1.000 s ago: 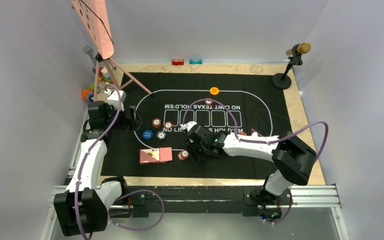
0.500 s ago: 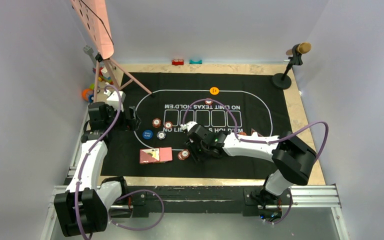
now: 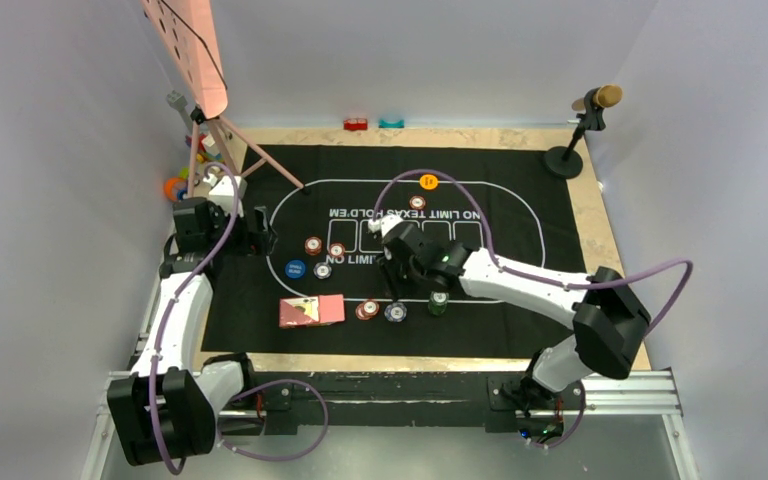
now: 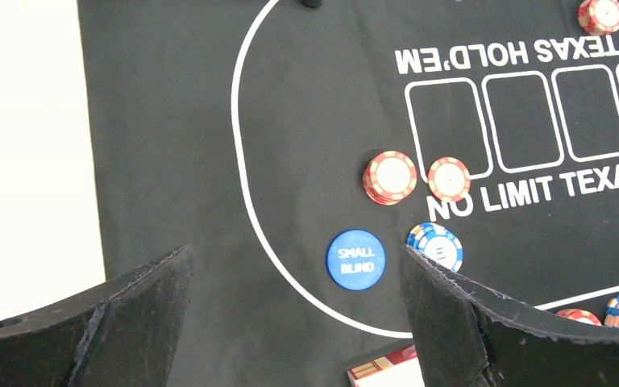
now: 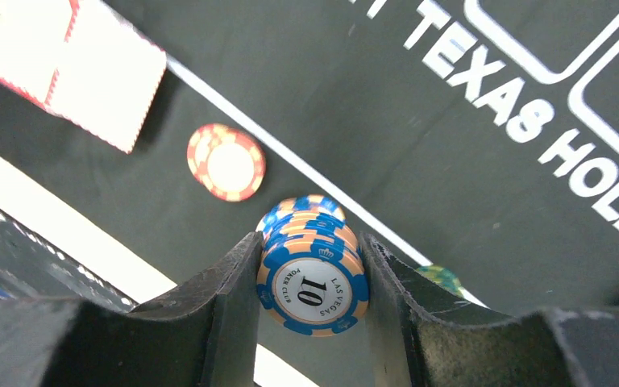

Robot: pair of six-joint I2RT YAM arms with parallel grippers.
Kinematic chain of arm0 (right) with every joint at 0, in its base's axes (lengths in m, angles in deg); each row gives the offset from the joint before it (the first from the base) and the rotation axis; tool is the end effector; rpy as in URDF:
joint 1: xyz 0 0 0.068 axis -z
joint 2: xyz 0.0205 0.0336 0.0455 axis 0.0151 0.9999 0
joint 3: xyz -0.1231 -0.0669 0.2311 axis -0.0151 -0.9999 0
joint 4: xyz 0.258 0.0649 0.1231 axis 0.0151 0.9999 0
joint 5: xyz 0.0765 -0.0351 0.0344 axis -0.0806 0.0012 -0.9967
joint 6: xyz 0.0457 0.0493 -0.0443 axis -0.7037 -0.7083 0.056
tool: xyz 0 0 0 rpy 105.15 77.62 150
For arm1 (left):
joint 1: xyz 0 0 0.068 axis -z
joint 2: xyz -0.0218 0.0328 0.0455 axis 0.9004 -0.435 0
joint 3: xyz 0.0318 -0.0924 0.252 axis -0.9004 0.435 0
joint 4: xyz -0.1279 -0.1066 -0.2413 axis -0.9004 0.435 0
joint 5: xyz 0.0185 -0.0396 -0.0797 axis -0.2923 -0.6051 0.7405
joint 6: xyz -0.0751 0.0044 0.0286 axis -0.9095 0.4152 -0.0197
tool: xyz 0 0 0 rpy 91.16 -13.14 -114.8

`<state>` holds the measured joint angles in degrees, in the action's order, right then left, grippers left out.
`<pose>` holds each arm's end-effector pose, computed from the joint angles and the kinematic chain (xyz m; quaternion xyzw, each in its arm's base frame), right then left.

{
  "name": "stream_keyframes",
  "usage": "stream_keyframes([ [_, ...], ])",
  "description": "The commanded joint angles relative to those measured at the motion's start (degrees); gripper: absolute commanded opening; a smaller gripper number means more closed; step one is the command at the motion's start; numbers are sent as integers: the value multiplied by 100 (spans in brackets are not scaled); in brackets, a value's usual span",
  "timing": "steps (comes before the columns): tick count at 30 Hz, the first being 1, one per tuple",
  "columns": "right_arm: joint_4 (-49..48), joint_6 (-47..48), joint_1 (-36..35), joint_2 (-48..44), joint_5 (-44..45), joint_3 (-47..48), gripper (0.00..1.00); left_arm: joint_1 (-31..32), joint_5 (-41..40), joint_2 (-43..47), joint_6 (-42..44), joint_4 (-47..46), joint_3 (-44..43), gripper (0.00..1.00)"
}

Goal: Distribute texas hold em gaming equipment

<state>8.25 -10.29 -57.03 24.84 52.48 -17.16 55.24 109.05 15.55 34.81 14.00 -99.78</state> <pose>0.2081 0.2962 0.1770 -0.2876 0.9075 0.1406 0.2719 0.2809 0.0194 0.2213 0.0134 0.8818 -0.1249 0.4545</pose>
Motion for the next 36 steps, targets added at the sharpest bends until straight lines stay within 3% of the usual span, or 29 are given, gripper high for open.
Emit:
stream_keyframes([
  [1,132,103,572,-350,67,610,22,-134,-114,-15,255,-64,-285,100],
  [7,298,175,864,-59,434,1003,18,-138,121,28,175,-58,-110,100],
  [13,61,-299,1968,493,829,1406,14,-173,214,12,414,-10,-23,100],
  [18,45,-479,2747,1325,844,2200,15,-637,-25,55,787,-178,15,100],
  [25,105,-508,3357,2581,817,3246,16,-1223,298,-129,740,-28,-226,100],
  [29,103,-449,3445,3098,871,3643,17,-955,935,7,-37,-32,-330,100],
  [33,6,-429,3467,3413,861,3780,22,92,566,119,-150,-137,-240,100],
  [36,-37,-411,3479,3597,901,3827,25,265,516,-39,-196,-183,-164,100],
])
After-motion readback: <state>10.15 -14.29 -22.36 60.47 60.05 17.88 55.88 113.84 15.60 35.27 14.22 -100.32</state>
